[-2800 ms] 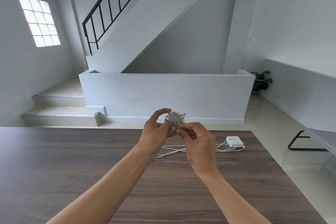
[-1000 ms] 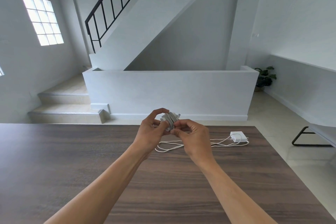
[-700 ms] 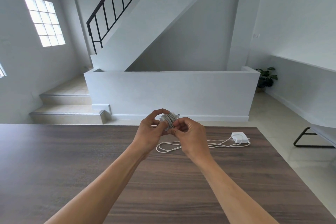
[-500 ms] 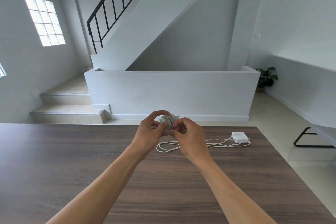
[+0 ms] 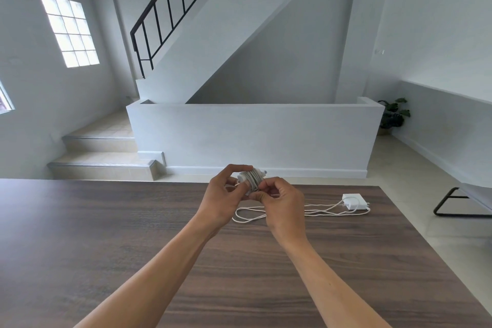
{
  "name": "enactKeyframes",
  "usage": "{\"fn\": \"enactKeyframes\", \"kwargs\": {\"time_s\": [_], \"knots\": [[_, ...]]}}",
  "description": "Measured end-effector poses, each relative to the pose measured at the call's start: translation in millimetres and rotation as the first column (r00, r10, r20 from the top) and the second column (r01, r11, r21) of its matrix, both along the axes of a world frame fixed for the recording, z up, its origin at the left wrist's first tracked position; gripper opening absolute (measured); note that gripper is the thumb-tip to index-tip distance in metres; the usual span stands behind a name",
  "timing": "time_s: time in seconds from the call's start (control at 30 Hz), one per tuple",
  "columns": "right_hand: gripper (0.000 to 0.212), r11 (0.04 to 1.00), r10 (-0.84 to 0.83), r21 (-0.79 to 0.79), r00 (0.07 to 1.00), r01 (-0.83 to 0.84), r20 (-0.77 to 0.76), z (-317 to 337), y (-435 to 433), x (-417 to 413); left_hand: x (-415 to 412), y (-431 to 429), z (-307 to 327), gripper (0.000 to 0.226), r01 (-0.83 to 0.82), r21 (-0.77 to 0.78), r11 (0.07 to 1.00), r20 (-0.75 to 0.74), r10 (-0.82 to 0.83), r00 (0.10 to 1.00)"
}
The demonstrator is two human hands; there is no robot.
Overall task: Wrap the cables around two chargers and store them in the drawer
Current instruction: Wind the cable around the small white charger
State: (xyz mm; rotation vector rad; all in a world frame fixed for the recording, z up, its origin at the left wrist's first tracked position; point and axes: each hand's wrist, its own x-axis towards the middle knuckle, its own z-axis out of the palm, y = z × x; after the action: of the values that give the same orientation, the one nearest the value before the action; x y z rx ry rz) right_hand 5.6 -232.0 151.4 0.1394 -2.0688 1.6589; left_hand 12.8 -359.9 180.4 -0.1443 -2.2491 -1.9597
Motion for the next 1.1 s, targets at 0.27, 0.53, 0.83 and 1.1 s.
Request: {"fn": "enactKeyframes", "kwargs": {"time_s": [0.27, 0.53, 0.83, 1.1], "knots": [[0.019, 0.999, 0.042, -0.032, 0.997, -0.04, 0.067, 1.8, -2.7, -3.0, 0.5, -2.7, -2.5, 0.032, -0.022, -0.053, 0.998, -0.019, 0.021, 1.0], [0.019, 1.0, -0.023, 0.012, 0.999, 0.024, -0.032, -7.4, -8.1, -3.8, -3.5, -2.0, -3.5, 0.031, -0.007, -0.012, 1.0, -0.011, 0.007, 1.0], [0.007, 0.969, -0.063, 0.213, 0.96, 0.124, -0.272, -22.8, -10.1, -9.3, -6.7, 7.8, -7.2, 0.028, -0.018, 0.296, 0.955, 0.04, 0.006, 0.999], [0.011, 0.946, -0.095, 0.241, 0.896, 0.217, -0.433, -33.0, -11.3, -10.5, -5.7, 11.5, -5.6, 0.028, -0.002, 0.361, 0.933, 0.063, -0.023, 0.998]]}}
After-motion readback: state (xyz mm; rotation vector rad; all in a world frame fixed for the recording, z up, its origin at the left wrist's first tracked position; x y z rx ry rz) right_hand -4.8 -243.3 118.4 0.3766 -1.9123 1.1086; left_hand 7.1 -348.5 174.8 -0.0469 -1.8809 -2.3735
